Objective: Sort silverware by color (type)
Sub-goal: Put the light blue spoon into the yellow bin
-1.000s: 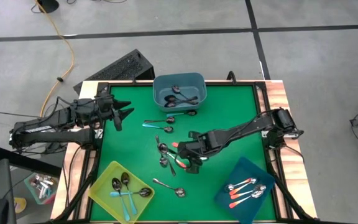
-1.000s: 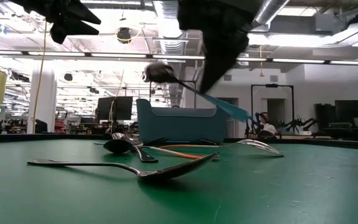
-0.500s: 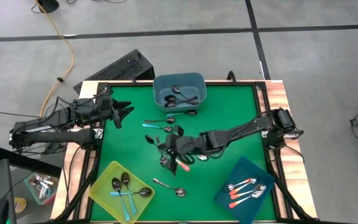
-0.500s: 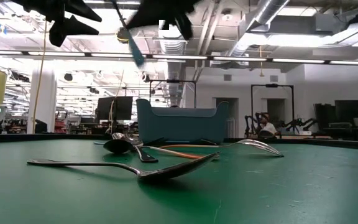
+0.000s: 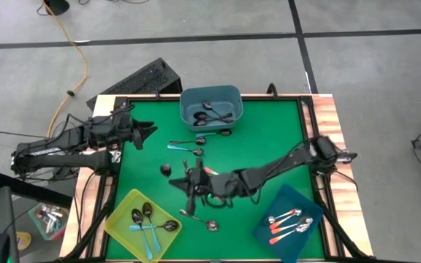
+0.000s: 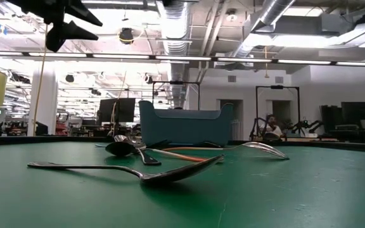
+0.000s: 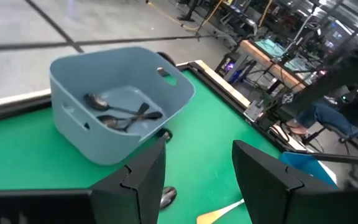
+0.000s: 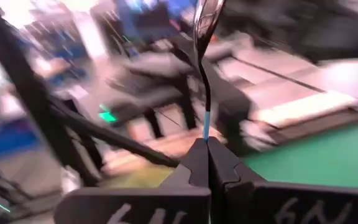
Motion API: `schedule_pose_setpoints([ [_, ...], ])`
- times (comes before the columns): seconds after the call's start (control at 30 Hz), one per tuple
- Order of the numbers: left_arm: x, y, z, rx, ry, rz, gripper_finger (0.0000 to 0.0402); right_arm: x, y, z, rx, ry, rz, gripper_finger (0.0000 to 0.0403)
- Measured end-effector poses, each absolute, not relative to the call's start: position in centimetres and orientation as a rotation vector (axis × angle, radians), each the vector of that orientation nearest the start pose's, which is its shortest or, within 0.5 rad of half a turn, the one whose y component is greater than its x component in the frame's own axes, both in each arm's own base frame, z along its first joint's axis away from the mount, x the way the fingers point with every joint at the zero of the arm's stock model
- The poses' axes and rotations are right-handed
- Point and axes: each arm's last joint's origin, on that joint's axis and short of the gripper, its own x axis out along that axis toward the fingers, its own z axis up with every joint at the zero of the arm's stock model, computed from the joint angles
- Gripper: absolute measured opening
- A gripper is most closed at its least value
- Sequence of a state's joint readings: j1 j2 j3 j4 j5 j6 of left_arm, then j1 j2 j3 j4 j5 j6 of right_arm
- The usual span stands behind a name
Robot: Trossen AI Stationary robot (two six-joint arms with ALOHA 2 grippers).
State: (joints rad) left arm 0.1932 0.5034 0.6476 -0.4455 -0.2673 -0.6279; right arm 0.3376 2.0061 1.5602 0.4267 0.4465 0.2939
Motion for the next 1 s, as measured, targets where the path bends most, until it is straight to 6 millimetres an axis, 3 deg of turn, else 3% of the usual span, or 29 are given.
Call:
schedule_pose_setpoints([
  [0.27, 10.9, 2.9, 29.3, -0.67, 0.176, 0.559, 0.017, 48.9, 18.0, 29.7, 0.271, -0.035, -0.002, 0.0001],
  [0.63, 10.9, 2.9, 29.2, -0.729, 0.168, 0.568, 0.017, 54.6, 21.7, 26.2, 0.283, 0.023, 0.169, 0.0],
  [0.8, 10.8, 2.9, 29.0, -0.735, 0.195, 0.571, 0.017, 54.8, 21.8, 23.4, 0.366, 0.08, 0.186, 0.0],
  [1.0, 10.8, 2.8, 28.8, -0.747, 0.221, 0.542, 0.017, 54.6, 21.8, 21.4, 0.341, 0.209, 0.159, 0.0],
])
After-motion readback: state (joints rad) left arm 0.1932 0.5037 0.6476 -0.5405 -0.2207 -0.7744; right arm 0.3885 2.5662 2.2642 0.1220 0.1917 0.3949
